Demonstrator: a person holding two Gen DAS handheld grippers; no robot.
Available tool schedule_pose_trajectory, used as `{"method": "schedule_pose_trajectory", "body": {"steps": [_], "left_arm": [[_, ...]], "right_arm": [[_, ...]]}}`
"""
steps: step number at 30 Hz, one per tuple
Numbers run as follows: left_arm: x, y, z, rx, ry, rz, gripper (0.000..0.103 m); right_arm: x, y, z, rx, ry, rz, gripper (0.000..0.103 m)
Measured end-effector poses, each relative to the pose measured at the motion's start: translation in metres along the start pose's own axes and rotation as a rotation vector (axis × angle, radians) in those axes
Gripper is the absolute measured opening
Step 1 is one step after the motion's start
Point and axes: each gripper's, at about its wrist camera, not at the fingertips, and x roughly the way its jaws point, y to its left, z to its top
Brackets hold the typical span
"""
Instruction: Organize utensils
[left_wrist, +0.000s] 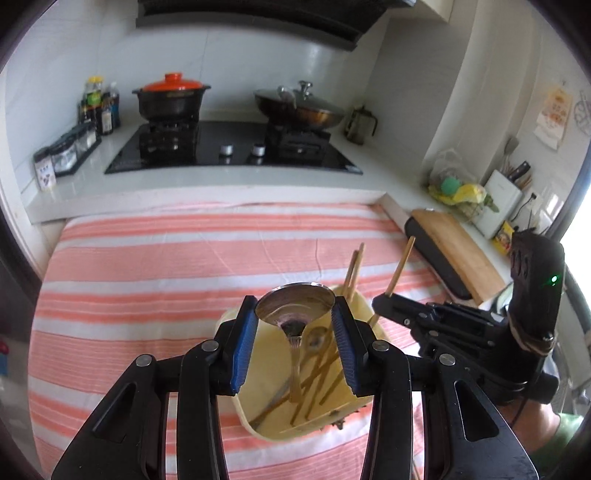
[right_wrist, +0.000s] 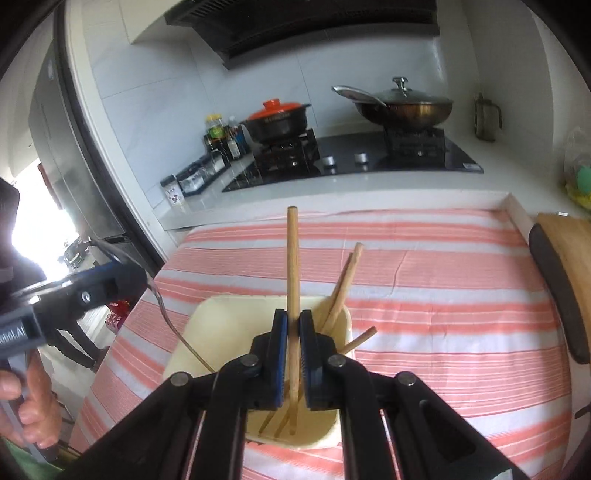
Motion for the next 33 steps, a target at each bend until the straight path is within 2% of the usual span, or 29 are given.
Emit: {"method": "schedule_pose_trajectory", "body": {"steps": [3,4,5,6,7,9,12,13,17,20,23,26,29,31,33], "left_arm": [[0.029,-0.002,-0.001,-0.001,0.057,0.019,0.044],[0.031,-0.001,0.0,-0.011,0.055,0.019,0.046],[0.03,0.0,0.001,-0.028,0.05,0.02,0.053],[0.024,0.002,0.002,-0.05,0.039,0.02,0.061],[0.015,0.003,0.002,-0.072,0.02,0.014,0.064],[-0.01,0.006,-0.001,-0.086,-0.02,0.002,0.078],[-0.055,0.008,-0.018,-0.042,-0.05,0.043,0.091],[-0.069,0.007,-0.029,-0.019,-0.046,0.057,0.093],[-0.111,0.008,-0.098,0.052,0.032,0.094,0.095],[-0.126,0.01,-0.161,0.038,0.083,0.094,0.095],[-0.121,0.01,-0.223,-0.001,0.109,0.099,0.095],[-0.096,0.007,-0.272,-0.024,0.13,0.126,0.095],[-0.067,0.001,-0.302,-0.041,0.151,0.135,0.094],[-0.055,-0.003,-0.311,-0.047,0.141,0.11,0.094],[-0.05,-0.009,-0.315,-0.023,0.116,0.116,0.094]], "right_arm": [[0.015,-0.009,0.001,0.04,0.011,-0.022,0.01],[0.016,-0.01,0.003,0.042,0.015,-0.04,0.015],[0.014,-0.012,0.005,0.049,0.017,-0.05,0.021],[0.009,-0.014,0.009,0.06,0.01,-0.059,0.034],[-0.001,-0.015,0.011,0.07,-0.011,-0.068,0.041],[-0.025,-0.016,0.013,0.063,-0.058,-0.081,0.044],[-0.063,-0.018,0.004,0.012,-0.082,-0.119,0.045],[-0.076,-0.019,-0.005,-0.01,-0.078,-0.134,0.048],[-0.119,-0.03,-0.066,-0.101,-0.028,-0.173,0.054],[-0.137,-0.043,-0.132,-0.143,0.024,-0.225,0.054],[-0.146,-0.058,-0.202,-0.124,0.068,-0.275,0.054],[-0.154,-0.07,-0.26,-0.078,0.08,-0.33,0.054],[-0.16,-0.069,-0.299,-0.066,0.082,-0.373,0.054],[-0.163,-0.063,-0.311,-0.084,0.055,-0.411,0.054],[-0.164,-0.058,-0.315,-0.093,0.023,-0.428,0.054]]}}
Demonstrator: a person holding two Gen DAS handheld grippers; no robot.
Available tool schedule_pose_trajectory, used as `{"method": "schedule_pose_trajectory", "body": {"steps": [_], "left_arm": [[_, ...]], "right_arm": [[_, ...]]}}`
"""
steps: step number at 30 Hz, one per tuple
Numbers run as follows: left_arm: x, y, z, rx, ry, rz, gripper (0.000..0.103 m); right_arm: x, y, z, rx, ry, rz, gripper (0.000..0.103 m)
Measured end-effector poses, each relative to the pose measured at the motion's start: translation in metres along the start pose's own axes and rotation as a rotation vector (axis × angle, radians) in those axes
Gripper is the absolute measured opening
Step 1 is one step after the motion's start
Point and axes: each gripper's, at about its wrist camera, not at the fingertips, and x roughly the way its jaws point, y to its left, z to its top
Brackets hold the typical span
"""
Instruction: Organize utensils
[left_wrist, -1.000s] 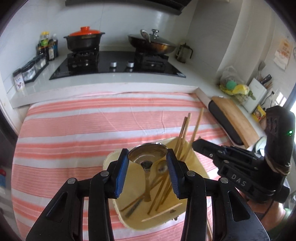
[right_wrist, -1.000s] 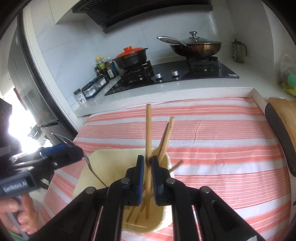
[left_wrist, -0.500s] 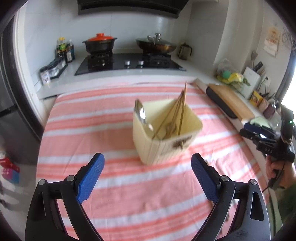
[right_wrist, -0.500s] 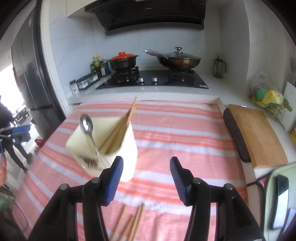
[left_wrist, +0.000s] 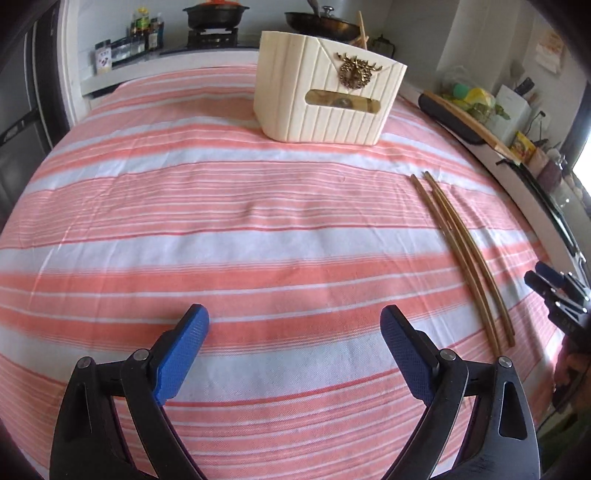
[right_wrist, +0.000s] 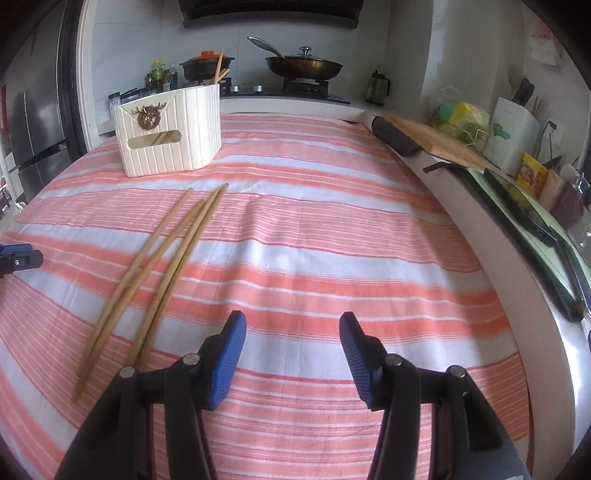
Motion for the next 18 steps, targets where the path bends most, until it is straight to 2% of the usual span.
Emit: {"method": "schedule_pose_trajectory", "body": {"steps": [3,7,11,15,18], "left_arm": [[0.002,-0.006,-0.002,0.035,-0.029,0.035,0.094],[0.005,-0.002,0.0,0.009,-0.027,0.034,0.095],[0.01,-0.003,0.0,0.007,-0.014,0.043,0.098],[0.015,-0.012,0.0,0.049,0.007,0.081,0.101],[0.014,-0.009,0.0,0.042,0.005,0.068,0.101]], "right_arm": [[0.008,0.004,0.001,-0.013,0.027,-0.037,0.054],[0.021,0.003,-0.002,-0.006,0.093,-0.043,0.053],[0.021,-0.007,-0.005,0.049,0.093,0.003,0.054],[0.022,-0.005,-0.006,0.045,0.094,-0.001,0.054],[0.022,-0.006,-0.006,0.051,0.095,0.006,0.054]]}}
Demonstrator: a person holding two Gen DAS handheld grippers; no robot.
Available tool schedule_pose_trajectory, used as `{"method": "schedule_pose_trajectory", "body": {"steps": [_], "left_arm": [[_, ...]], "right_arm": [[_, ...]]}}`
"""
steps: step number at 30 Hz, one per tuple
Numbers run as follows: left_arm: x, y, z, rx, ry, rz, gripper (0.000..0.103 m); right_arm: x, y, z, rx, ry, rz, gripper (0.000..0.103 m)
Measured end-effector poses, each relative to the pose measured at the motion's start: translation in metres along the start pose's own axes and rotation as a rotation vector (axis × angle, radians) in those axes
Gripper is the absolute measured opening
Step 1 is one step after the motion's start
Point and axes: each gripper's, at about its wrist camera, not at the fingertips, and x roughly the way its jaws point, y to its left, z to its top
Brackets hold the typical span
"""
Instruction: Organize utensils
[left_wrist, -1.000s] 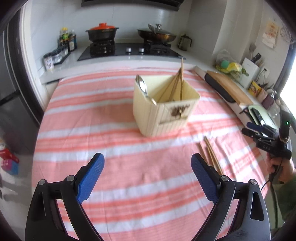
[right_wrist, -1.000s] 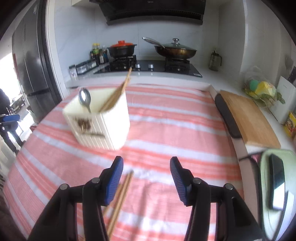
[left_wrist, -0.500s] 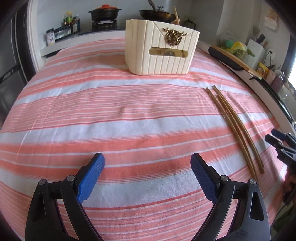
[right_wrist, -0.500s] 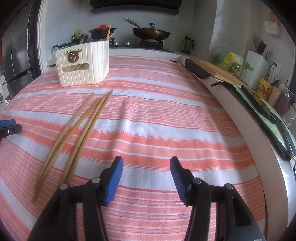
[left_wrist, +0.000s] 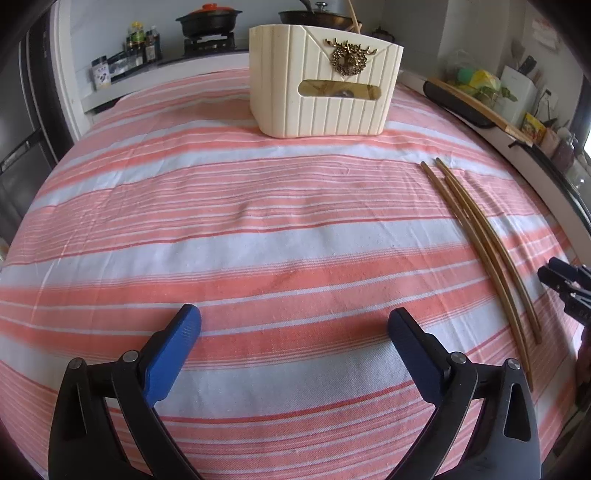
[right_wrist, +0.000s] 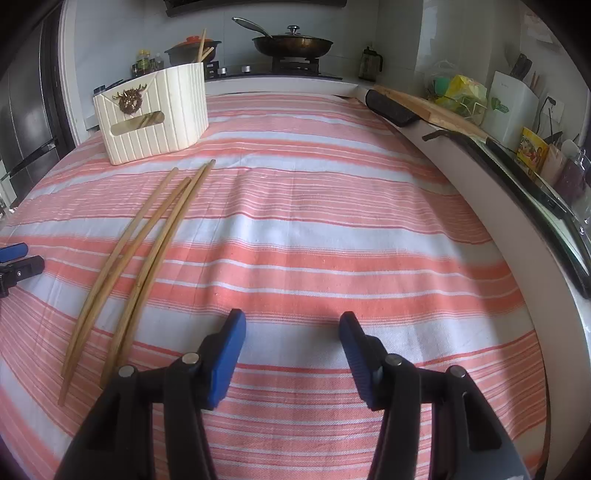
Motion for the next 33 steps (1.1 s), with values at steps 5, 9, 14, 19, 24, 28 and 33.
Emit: {"method": "schedule_pose_trajectory", "body": {"steps": [5,9,14,19,24,28,33], "left_arm": [[0.0,-0.001,-0.001,-0.002,0.0,-0.003,0.102],[0.001,-0.003,-0.001,0.008,0.005,0.009,0.102],[0.002,-0.004,-0.001,0.014,0.009,0.018,0.102],[0.002,-0.003,-0.001,0.009,0.009,0.028,0.102],[0.001,-0.002,-0.002,-0.004,0.006,0.04,0.102],[-0.009,-0.008,0.006,-0.03,0.01,0.046,0.102],[-0.027,-0.056,0.029,-0.027,-0.028,-0.112,0.102]], "right_arm": [[0.0,-0.001,0.0,0.003,0.001,0.004,0.054],[0.0,-0.001,0.001,0.006,0.001,0.007,0.054],[0.0,-0.001,0.001,0.007,0.001,0.009,0.054],[0.001,-0.001,0.001,0.008,0.001,0.009,0.054],[0.0,-0.001,0.001,0.008,0.001,0.01,0.054],[0.001,-0.001,0.001,0.009,0.002,0.011,0.054],[0.001,-0.001,0.001,0.01,0.002,0.012,0.054]]}}
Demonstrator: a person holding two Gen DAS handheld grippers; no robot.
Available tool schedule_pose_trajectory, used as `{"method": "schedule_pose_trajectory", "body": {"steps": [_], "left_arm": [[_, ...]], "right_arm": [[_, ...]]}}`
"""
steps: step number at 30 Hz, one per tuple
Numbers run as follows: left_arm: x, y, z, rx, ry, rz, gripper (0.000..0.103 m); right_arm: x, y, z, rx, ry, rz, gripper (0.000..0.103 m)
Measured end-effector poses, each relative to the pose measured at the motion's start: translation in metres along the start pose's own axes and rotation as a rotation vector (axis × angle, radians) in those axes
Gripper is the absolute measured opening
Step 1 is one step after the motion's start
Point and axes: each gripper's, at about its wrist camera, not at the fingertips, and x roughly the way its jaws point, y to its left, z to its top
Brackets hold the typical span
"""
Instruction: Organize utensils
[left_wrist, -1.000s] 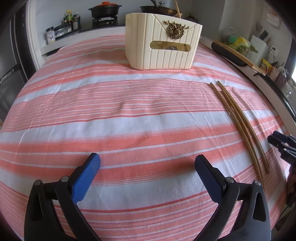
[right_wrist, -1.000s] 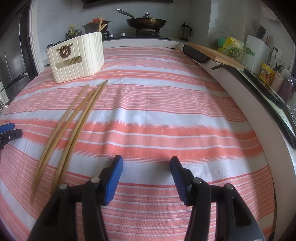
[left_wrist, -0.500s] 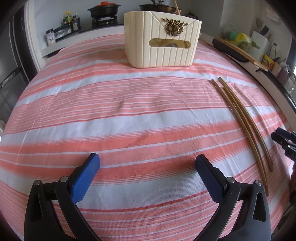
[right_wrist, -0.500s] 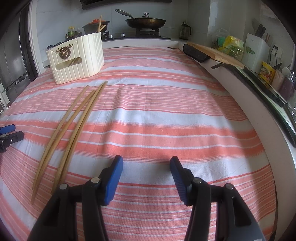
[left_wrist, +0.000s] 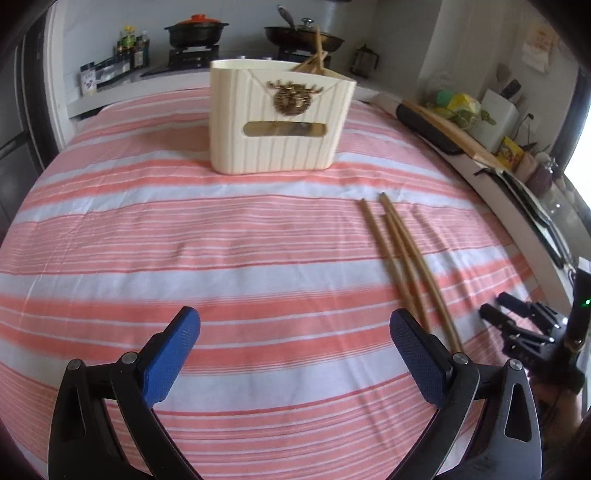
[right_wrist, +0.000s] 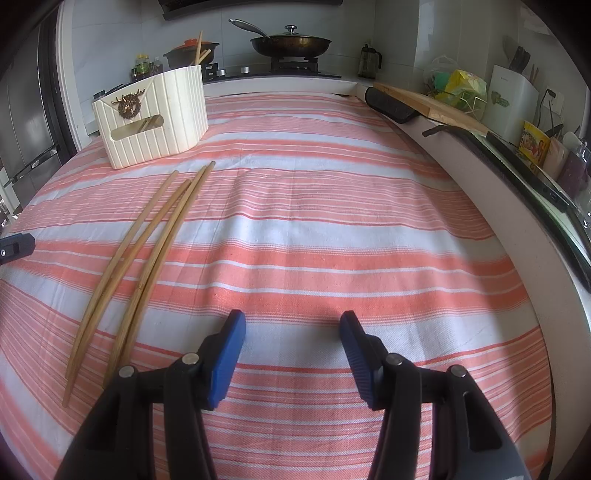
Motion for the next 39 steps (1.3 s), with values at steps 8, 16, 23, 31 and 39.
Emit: {"method": "schedule_pose_trajectory", "body": {"steps": [8,16,23,31,39], "left_arm": [[0.059,-0.067,0.018,0.131,0.062,0.107,0.102],[0.079,-0.059,0.014,0.084,0.08,0.171,0.102],[0.067,-0.061,0.014,0.133,0.036,0.145,0.022],[0.044,-0.004,0.007,0.04,0.035,0.192,0.007],[0.01,0.079,-0.013,-0.133,0.016,0.229,0.008]], "right_arm": [[0.0,-0.001,0.0,0.002,0.0,0.003,0.054],[0.0,0.001,0.0,0.004,0.0,0.005,0.054],[0.0,-0.001,0.0,0.005,0.0,0.006,0.054],[-0.001,0.0,0.0,0.005,-0.002,0.004,0.054],[-0.001,0.0,0.0,0.007,-0.001,0.007,0.054]]}}
